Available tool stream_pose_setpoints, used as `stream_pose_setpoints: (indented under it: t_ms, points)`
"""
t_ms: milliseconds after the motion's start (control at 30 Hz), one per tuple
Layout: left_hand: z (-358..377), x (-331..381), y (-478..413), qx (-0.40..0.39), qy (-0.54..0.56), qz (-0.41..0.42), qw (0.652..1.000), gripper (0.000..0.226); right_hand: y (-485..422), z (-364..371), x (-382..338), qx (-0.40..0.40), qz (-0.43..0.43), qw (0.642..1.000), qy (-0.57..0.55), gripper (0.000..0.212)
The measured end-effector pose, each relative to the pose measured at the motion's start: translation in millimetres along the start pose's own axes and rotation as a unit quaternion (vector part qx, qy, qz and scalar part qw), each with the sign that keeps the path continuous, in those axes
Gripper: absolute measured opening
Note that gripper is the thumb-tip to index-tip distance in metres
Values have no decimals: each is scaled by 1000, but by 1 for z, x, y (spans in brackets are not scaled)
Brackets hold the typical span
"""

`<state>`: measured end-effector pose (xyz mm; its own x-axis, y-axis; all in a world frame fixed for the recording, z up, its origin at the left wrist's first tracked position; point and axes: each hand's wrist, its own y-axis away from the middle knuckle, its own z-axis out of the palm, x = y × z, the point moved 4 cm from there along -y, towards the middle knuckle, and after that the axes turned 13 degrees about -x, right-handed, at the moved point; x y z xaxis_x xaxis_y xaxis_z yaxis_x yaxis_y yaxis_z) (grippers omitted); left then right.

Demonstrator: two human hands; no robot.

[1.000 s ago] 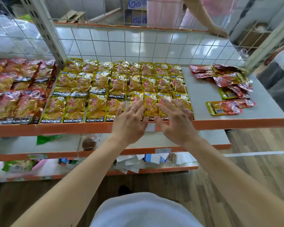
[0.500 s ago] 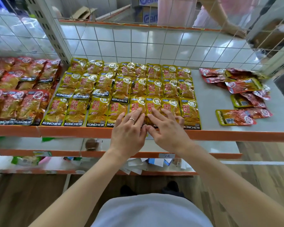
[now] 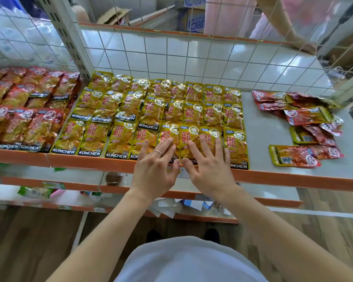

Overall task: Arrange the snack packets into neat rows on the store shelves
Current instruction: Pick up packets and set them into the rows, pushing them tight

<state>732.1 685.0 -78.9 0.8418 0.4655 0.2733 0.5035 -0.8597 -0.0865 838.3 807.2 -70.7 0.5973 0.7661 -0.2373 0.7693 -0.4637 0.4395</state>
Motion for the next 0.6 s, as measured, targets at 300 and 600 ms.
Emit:
stream_pose_setpoints:
  t_ms: [300, 600]
  points:
    - [-19, 7, -13, 17, 5, 8, 1000, 52, 6, -13, 4, 47, -12, 999, -23, 63]
    - [-13, 94, -85, -5, 37, 72, 997, 54, 9, -72, 115, 113, 60, 991, -39, 57]
